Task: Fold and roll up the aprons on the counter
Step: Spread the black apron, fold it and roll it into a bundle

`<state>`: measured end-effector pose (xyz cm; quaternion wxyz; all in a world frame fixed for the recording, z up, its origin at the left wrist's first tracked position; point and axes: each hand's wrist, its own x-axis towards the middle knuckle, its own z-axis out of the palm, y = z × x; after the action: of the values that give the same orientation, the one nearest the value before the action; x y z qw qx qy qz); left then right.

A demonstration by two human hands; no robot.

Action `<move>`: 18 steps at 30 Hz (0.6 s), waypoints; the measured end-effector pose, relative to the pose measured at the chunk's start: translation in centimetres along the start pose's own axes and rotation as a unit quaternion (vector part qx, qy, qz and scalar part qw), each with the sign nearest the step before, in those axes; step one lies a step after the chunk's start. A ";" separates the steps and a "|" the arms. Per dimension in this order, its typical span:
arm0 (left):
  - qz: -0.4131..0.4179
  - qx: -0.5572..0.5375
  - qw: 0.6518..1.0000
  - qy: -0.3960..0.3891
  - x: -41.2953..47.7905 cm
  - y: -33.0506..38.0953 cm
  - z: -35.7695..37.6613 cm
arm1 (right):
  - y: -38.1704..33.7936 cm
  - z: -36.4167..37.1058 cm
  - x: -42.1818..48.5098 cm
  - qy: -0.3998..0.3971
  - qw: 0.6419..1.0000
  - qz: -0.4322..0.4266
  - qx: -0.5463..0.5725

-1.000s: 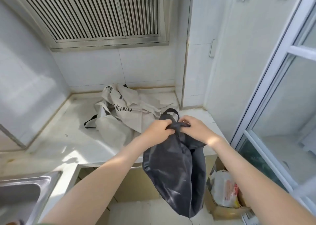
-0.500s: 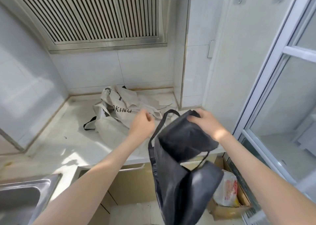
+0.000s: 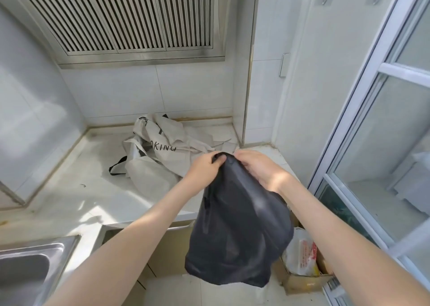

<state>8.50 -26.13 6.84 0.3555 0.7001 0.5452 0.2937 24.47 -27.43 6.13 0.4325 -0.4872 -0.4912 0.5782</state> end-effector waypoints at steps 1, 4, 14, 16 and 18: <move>-0.010 -0.014 1.000 0.010 0.2 -0.4 -0.4 | 0.2 0.2 0.2 -0.016 1.000 -0.003 -0.001; -0.059 -0.071 0.994 0.065 0.4 -1.7 -2.4 | -0.1 1.6 0.5 -0.053 0.998 -0.011 -0.014; -0.135 0.072 0.966 0.209 -0.3 -9.3 -12.1 | -1.0 12.5 4.9 -0.175 0.946 0.032 -0.271; -0.145 -0.029 0.974 0.172 -0.1 -10.7 -13.2 | -0.5 15.2 5.8 -0.184 0.925 0.000 -0.334; -0.144 -0.123 0.971 0.142 1.4 -11.7 -14.6 | -0.3 17.8 8.3 -0.144 0.925 -0.030 -0.350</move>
<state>-9.30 -20.44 5.71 0.3968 0.5159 0.6449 0.4005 5.61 -21.89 6.01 0.1764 -0.5044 -0.7337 0.4197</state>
